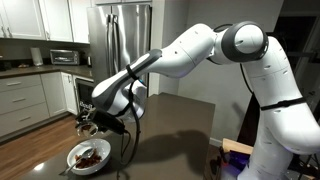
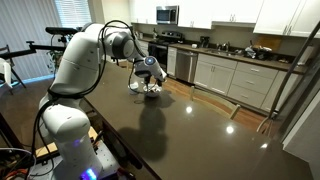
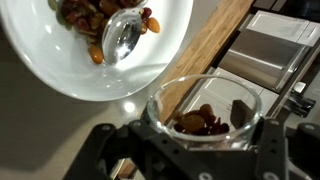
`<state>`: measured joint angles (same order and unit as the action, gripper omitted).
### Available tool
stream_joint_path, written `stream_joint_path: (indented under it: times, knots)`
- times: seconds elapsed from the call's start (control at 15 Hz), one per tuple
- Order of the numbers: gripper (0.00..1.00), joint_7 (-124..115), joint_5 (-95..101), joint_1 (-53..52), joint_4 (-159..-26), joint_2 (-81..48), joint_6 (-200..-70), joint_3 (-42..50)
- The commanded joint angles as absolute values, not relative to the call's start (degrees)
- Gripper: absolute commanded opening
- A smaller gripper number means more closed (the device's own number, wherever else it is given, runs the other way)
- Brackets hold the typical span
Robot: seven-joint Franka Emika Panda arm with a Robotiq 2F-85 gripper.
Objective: Pour the contents in the glass cup into the bowl on the left
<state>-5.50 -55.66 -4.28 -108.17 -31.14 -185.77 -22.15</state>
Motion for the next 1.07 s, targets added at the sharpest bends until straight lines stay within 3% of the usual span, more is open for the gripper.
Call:
stream_joint_path:
  times: [0.0,1.0]
  knots:
    - [0.53,-2.34,-56.28,-0.30,-110.26,-30.08,-189.05,-27.09]
    - [0.53,-1.59,-53.95,6.93,-114.48,-31.24,-193.97,-37.15]
